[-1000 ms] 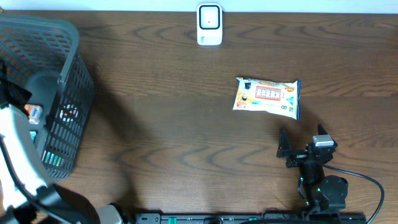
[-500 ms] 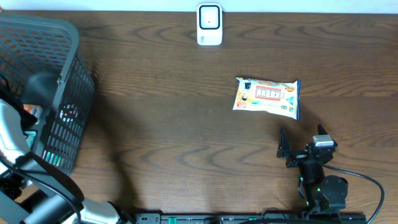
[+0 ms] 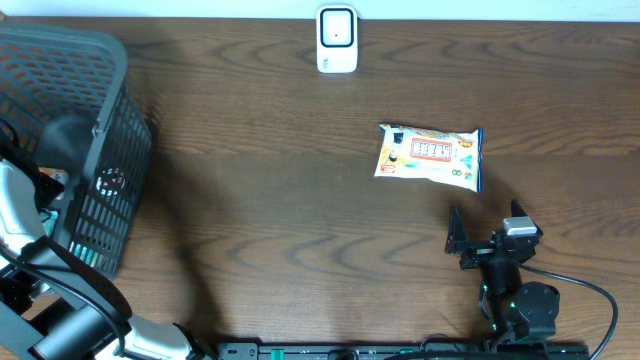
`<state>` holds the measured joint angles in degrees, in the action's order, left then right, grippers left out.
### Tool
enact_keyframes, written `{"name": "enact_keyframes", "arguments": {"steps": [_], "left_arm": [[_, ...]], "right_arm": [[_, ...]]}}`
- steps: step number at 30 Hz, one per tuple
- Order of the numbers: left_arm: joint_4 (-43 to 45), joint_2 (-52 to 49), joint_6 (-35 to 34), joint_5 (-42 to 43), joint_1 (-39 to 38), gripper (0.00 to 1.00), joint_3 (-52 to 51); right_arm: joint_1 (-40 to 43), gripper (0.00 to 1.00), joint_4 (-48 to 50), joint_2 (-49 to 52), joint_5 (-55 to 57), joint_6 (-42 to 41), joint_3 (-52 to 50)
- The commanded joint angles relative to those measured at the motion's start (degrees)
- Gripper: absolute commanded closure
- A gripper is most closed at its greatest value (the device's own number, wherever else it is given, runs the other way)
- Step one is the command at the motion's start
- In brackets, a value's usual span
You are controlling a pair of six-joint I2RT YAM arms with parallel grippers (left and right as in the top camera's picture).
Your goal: Scan the item barcode
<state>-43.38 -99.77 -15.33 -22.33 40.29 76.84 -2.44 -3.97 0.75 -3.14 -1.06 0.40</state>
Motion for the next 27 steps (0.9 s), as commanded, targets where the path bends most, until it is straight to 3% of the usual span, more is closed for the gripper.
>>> {"name": "enact_keyframes", "arguments": {"steps": [1, 14, 21, 27], "left_arm": [[0.72, -0.24, -4.94, 0.92, -0.13, 0.07, -0.31], [2.05, -8.92, -4.98, 0.87, -0.13, 0.07, -0.94], [2.38, -11.45, -10.23, -1.27, -0.07, 0.07, -0.94], [3.89, -11.45, -10.49, -1.33, 0.11, 0.07, -0.94]], "right_arm": [[0.2, 0.01, -0.17, -0.09, 0.0, -0.59, -0.07], [0.2, 0.01, -0.17, -0.09, 0.0, -0.59, -0.07], [0.2, 0.01, -0.17, -0.09, 0.0, -0.59, -0.07], [0.2, 0.01, -0.17, -0.09, 0.0, -0.59, -0.07]]}}
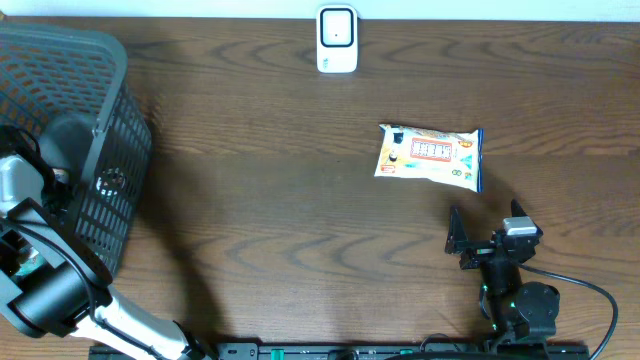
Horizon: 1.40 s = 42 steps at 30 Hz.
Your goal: Scan the item barcode
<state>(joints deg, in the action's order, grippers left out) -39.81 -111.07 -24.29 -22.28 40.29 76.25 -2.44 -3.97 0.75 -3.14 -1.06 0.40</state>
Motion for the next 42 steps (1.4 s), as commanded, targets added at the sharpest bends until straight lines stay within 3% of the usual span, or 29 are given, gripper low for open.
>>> {"name": "enact_keyframes", "arguments": {"steps": [1, 15, 18, 24, 26, 28, 29, 35, 42], "left_arm": [[0.63, -0.15, -1.53, -1.38, 0.2, 0.07, -0.35], [2.01, -0.17, -3.74, -4.24, 1.7, 0.08, -3.72], [2.67, -0.17, -3.69, -4.35, 1.97, 0.15, -4.68], [2.62, -0.17, -3.67, -4.33, 1.97, 0.42, -4.68], [2.62, -0.17, -3.65, -4.13, 1.97, 0.58, -4.68], [2.56, -0.13, -3.65, -4.13, 1.97, 0.86, -4.68], [2.38, 0.02, -3.65, -4.13, 1.97, 0.92, -4.68], [0.63, 3.89, -3.69, -4.02, 1.73, 0.93, -4.66], [-0.15, 17.11, -4.79, -1.46, 1.75, 0.93, -4.63]], "right_arm": [[0.2, 0.01, -0.17, -0.09, 0.0, -0.59, -0.07], [0.2, 0.01, -0.17, -0.09, -0.02, -0.59, -0.07], [0.2, 0.01, -0.17, -0.09, 0.0, -0.59, -0.07], [0.2, 0.01, -0.17, -0.09, 0.0, -0.59, -0.07], [0.2, 0.01, -0.17, -0.09, 0.0, -0.61, -0.07], [0.2, 0.01, -0.17, -0.09, 0.0, -0.59, -0.07], [0.2, 0.01, -0.17, -0.09, 0.0, -0.59, -0.07], [0.2, 0.01, -0.17, -0.09, 0.0, -0.59, -0.07], [0.2, 0.01, -0.17, -0.09, 0.0, -0.59, -0.07]]}}
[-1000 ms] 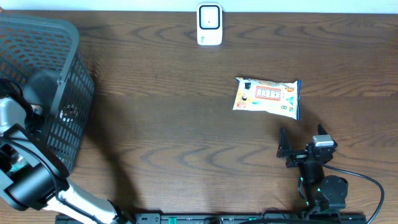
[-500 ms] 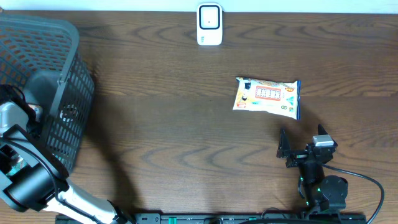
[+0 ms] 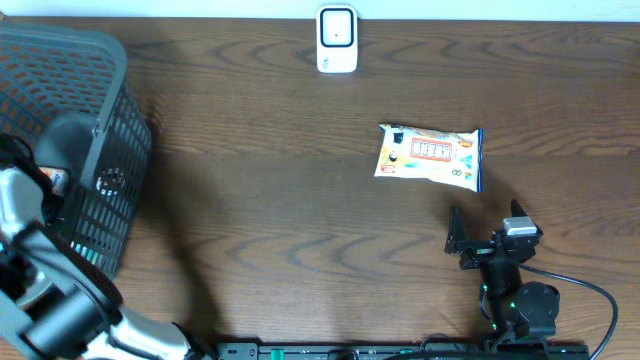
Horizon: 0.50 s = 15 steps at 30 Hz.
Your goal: Scan the item barcode
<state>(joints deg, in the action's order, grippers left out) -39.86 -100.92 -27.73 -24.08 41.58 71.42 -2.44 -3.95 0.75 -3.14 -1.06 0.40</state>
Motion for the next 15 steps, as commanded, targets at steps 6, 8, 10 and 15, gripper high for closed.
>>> {"name": "enact_keyframes", "arguments": {"steps": [6, 8, 10, 15], "left_arm": [[2.8, 20.68, -3.13, 13.64, 0.46, 0.93, 0.2], [3.82, 24.81, -5.38, 17.42, 0.46, 0.93, 0.2], [5.38, 28.89, -8.02, 21.53, 0.46, 0.93, 0.17], [11.15, 37.18, -12.5, 35.08, 0.44, 0.93, 0.17]], "right_arm": [[0.2, 0.01, -0.2, -0.09, 0.0, -0.59, -0.07], [0.2, 0.01, -0.2, -0.09, 0.0, -0.59, -0.07], [0.2, 0.01, -0.2, -0.09, 0.0, -0.59, -0.07], [0.2, 0.01, -0.2, -0.09, -0.02, -0.59, -0.07]]}}
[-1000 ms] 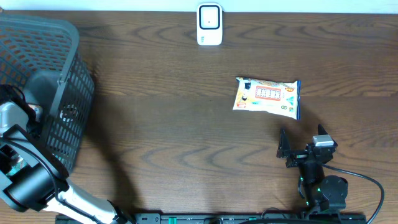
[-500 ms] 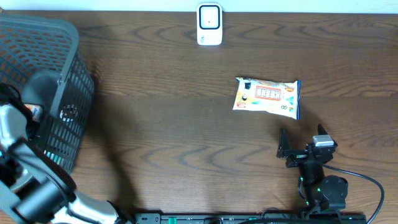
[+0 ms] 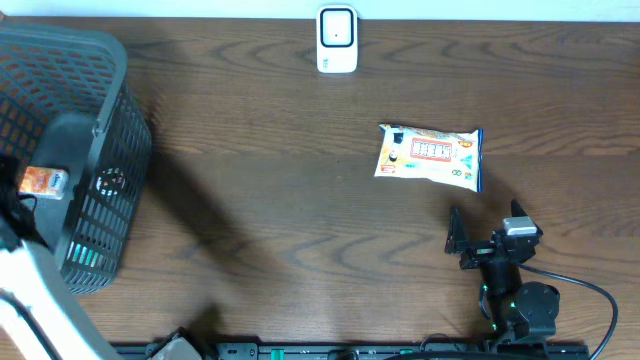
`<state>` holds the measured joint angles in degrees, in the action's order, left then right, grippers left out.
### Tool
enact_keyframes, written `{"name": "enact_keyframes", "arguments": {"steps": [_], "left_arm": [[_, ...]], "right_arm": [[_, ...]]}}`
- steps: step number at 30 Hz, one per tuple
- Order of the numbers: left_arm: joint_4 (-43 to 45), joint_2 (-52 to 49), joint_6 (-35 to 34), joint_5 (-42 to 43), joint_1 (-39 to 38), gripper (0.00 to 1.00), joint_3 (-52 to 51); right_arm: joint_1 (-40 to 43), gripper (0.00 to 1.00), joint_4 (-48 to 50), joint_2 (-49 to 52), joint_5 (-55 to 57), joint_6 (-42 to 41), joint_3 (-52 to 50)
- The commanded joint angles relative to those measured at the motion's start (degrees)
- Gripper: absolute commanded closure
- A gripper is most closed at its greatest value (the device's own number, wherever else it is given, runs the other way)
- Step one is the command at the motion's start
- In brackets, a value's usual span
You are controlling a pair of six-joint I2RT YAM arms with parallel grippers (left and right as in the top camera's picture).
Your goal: Scan the item barcode
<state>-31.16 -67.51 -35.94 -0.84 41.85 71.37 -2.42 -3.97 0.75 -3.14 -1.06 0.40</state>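
A small orange packet (image 3: 42,181) hangs over the grey mesh basket (image 3: 100,110) at the far left. My left gripper (image 3: 22,188) is shut on it, and the arm runs down along the left edge, blurred. The white barcode scanner (image 3: 337,38) stands at the table's far edge, middle. My right gripper (image 3: 485,224) rests open near the front right, nothing between its fingers.
A flat white and orange pack with a blue end (image 3: 430,155) lies on the table right of centre, just beyond the right gripper. The basket takes up the left end of the wooden table (image 3: 280,200).
The orange packet now looks larger and sits higher over the basket, in my left gripper. The left arm has shifted toward the left edge. The right arm has not moved.
My left arm reached down into the basket at the oldest moment, with a bit of orange showing beside it. It stayed inside, shifting a little, over the two later moments. Now the orange packet is raised above the basket. The right arm and the pack stayed still.
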Motion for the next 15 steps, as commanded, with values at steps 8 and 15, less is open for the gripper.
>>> {"name": "enact_keyframes", "arguments": {"steps": [8, 15], "left_arm": [[12.96, 10.23, -13.2, 28.52, -5.35, 0.93, 0.22], [16.48, 10.62, -2.45, 28.7, -22.08, 0.93, 0.22]], "right_arm": [[0.17, 0.01, -0.17, -0.09, -0.02, -0.59, -0.07], [0.17, 0.01, -0.17, -0.09, 0.0, -0.59, -0.07]]}}
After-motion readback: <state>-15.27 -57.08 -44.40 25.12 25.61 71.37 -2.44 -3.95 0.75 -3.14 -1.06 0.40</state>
